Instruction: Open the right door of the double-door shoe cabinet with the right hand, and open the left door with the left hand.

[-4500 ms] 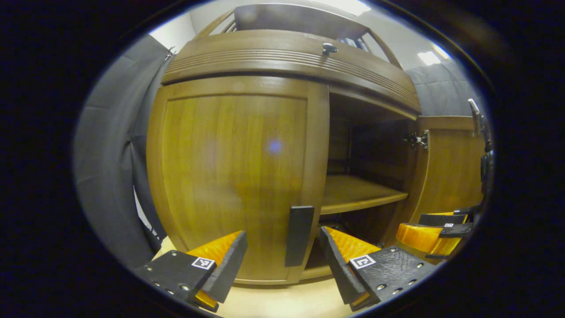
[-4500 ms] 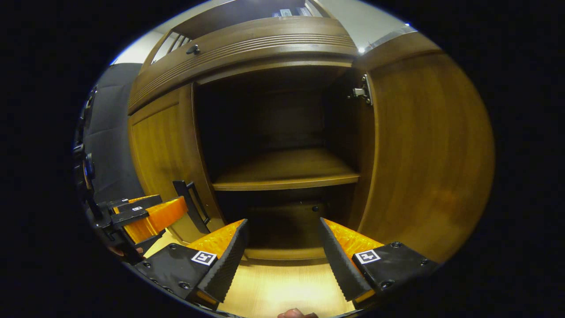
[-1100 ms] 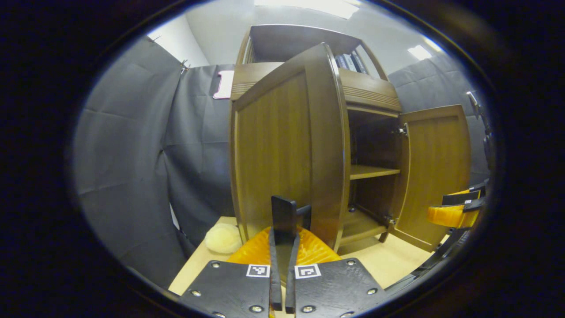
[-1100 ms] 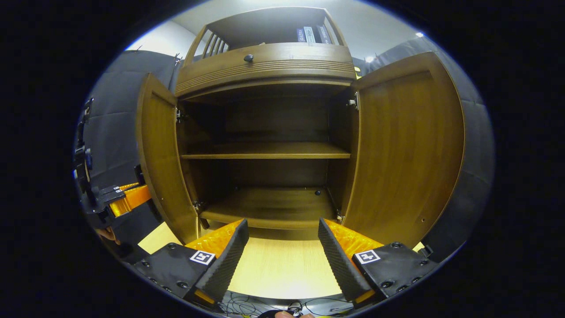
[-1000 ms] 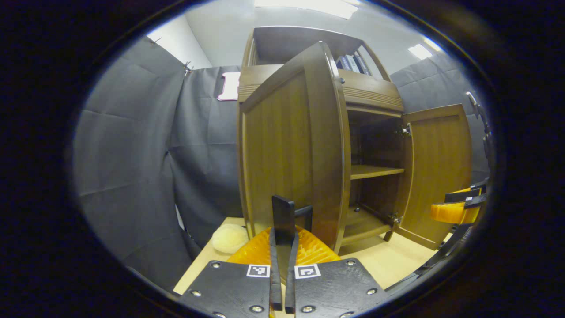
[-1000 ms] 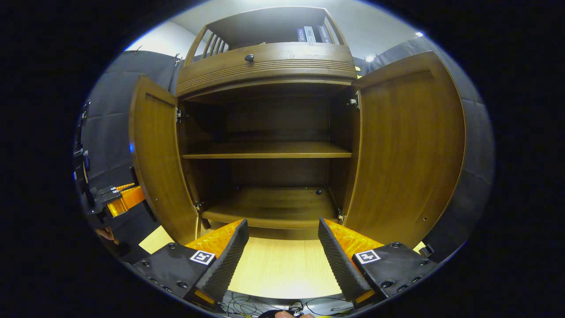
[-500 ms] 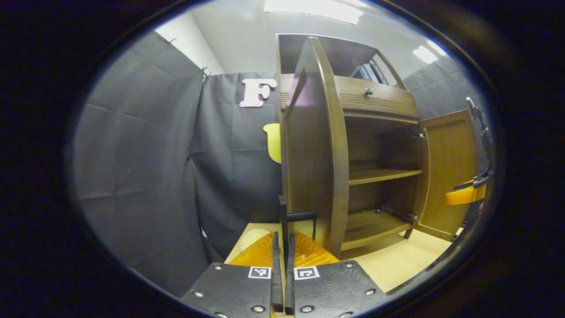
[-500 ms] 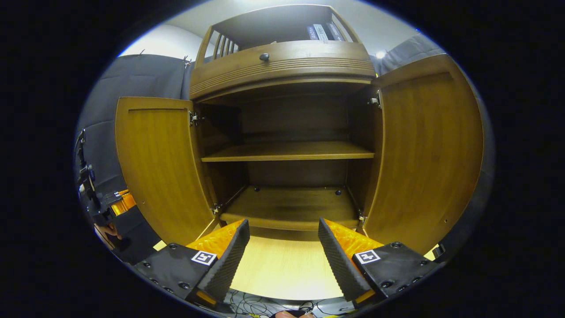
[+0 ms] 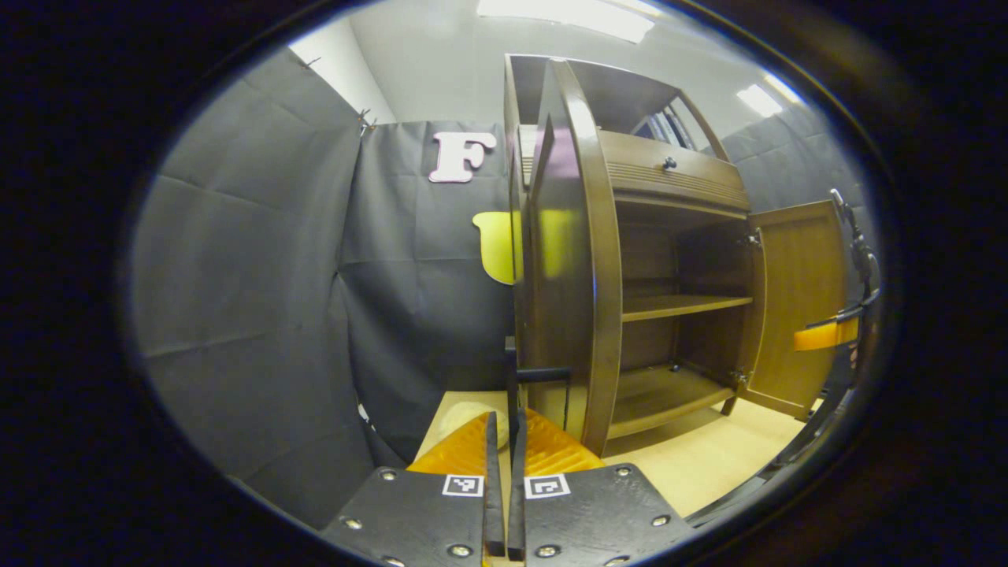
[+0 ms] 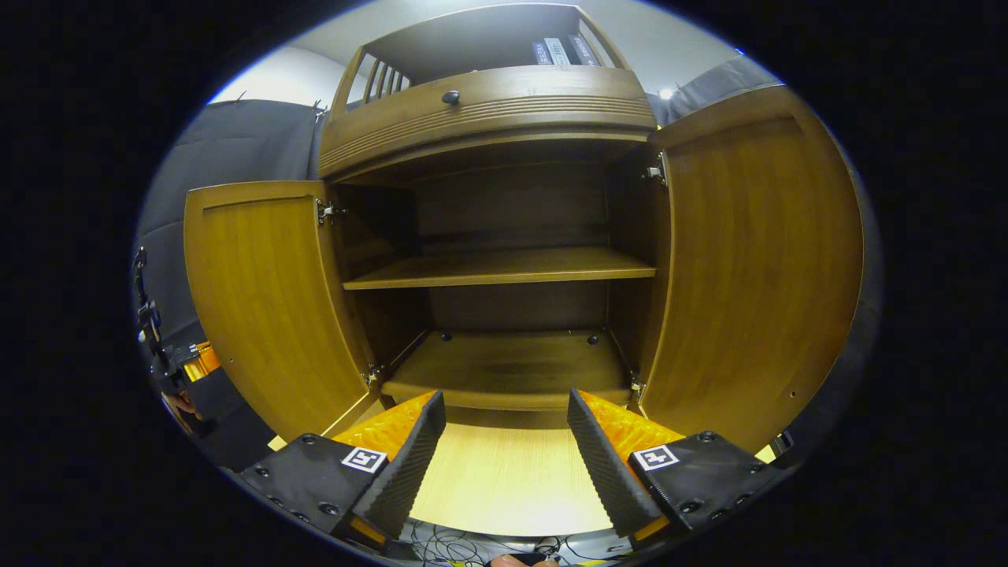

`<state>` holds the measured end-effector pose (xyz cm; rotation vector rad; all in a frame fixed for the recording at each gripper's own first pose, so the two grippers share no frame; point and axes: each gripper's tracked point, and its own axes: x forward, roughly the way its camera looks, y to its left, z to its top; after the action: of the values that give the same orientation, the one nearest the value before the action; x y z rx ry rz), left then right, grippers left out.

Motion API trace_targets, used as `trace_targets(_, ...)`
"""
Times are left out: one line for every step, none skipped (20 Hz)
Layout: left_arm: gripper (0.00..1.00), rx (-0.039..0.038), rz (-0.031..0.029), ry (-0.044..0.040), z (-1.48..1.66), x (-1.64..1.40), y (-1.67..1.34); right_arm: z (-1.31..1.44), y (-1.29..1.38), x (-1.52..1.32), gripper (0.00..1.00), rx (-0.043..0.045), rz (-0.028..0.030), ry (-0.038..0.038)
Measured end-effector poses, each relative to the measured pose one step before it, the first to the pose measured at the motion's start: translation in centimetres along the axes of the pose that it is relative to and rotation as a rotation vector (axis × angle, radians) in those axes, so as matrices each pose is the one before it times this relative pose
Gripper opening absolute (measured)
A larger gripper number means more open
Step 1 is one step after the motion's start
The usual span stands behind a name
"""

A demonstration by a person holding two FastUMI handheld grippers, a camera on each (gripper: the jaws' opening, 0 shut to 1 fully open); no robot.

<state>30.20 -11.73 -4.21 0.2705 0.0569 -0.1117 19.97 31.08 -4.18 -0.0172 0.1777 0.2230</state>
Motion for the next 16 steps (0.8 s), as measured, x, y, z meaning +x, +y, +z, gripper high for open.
trace_targets(0.04,0.00027,0.00167,0.00474,-0.012,-0.167,-0.073,0.125,-0.238,0.06,0.98,0.00254,-0.00596,-0.00181)
trace_targets(0.04,-0.00132,0.00249,0.00461,0.023,-0.072,0.077,0.013,-0.279,0.005,0.98,-0.00018,-0.00669,-0.00146)
trace_targets(0.04,-0.00058,0.00335,0.00671,0.034,-0.205,0.182,0.02,-0.33,-0.074,0.98,-0.00253,-0.00781,-0.00027)
trace_targets(0.04,0.00504,0.00762,0.00612,0.061,-0.262,0.342,-0.092,-0.318,-0.034,0.98,-0.00335,-0.00838,0.00208)
trace_targets(0.04,0.01255,0.00976,0.00384,0.064,-0.343,0.3,0.016,-0.458,-0.036,0.98,-0.00251,-0.00937,0.0028)
trace_targets(0.04,0.01579,0.0074,0.00249,0.017,-0.764,0.1,-0.061,-0.409,-0.084,0.98,-0.00178,-0.01065,0.00246)
trace_targets(0.04,0.01516,0.0029,0.00571,0.025,-0.524,-0.043,-0.069,-0.473,-0.095,0.98,-0.00167,-0.01062,0.00481)
trace_targets(0.04,0.01398,0.00489,0.00756,-0.21,-0.74,-0.029,-0.111,-0.353,-0.184,0.98,-0.00196,-0.01083,0.00629)
trace_targets(0.04,0.00837,0.00415,0.00752,-0.141,-0.617,0.121,-0.061,-0.369,-0.145,0.98,-0.0024,-0.00953,0.00747)
trace_targets(0.04,0.00625,0.00306,0.00679,-0.119,-0.588,-0.108,-0.001,-0.364,-0.153,0.98,-0.00326,-0.01243,0.00676)
trace_targets(0.04,0.00492,0.00558,0.00689,-0.106,-0.609,-0.178,0.149,-0.393,-0.267,0.98,-0.00303,-0.01232,0.00403)
trace_targets(0.04,0.00182,0.00429,0.00855,0.032,-0.745,-0.32,0.241,-0.316,-0.348,0.98,-0.00196,-0.01236,-0.00008)
trace_targets(0.04,-0.01021,-0.0142,0.01143,0.028,-0.552,-0.612,0.333,-0.326,-0.269,0.98,-0.00184,-0.01108,-0.00504)
trace_targets(0.04,-0.01869,-0.00372,0.01309,-0.098,-0.699,-0.581,0.25,-0.145,-0.274,0.98,-0.0021,-0.00622,-0.00663)
trace_targets(0.04,-0.02184,0.01064,0.00597,0.107,-0.492,-0.195,0.166,-0.118,-0.233,0.98,-0.0067,-0.00168,-0.00505)
trace_targets(0.04,-0.02651,0.00801,-0.00825,0.356,-0.504,-0.263,-0.053,0.008,0.005,0.98,-0.01077,0.00164,0.00135)
